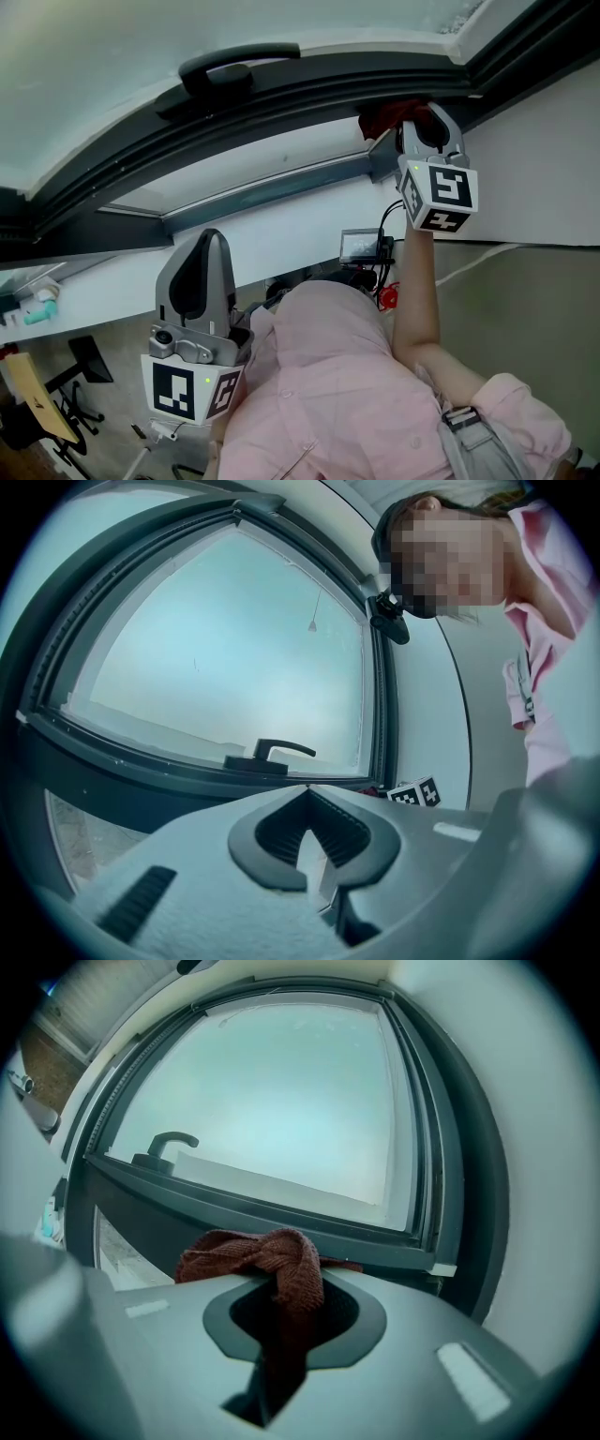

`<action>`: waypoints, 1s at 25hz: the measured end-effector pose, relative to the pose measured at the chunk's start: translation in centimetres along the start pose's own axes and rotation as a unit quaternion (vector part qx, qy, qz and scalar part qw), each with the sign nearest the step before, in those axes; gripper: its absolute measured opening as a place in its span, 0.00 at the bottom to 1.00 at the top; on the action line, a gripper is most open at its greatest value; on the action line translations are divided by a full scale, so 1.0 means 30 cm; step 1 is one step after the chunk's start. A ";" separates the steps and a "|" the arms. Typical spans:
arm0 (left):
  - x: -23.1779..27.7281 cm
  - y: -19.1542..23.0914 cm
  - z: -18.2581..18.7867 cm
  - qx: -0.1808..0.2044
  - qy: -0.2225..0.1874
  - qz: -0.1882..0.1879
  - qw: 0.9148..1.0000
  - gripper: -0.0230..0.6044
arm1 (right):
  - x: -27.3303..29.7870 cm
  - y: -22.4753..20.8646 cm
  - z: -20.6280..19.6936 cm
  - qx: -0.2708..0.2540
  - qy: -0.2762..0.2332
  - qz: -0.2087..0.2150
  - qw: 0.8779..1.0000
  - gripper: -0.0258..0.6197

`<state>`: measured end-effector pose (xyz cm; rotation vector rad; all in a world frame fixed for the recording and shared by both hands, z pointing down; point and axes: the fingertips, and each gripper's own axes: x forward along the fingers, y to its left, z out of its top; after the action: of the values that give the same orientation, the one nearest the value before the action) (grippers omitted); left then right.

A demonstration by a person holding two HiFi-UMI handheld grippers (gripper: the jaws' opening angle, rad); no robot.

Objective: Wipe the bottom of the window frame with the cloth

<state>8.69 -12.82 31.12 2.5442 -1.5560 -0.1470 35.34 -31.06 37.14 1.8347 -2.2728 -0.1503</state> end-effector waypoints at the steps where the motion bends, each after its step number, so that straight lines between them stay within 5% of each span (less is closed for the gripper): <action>1: 0.003 0.001 -0.001 0.000 0.000 -0.001 1.000 0.04 | 0.000 -0.004 -0.001 0.001 0.000 -0.002 1.000 0.12; 25: 0.025 0.027 0.003 -0.002 -0.002 -0.006 1.000 0.04 | -0.003 -0.131 -0.032 0.046 0.019 -0.078 0.996 0.12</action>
<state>8.31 -13.85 31.19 2.5513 -1.5402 -0.1569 39.33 -31.77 37.22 2.0438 -2.1431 -0.0364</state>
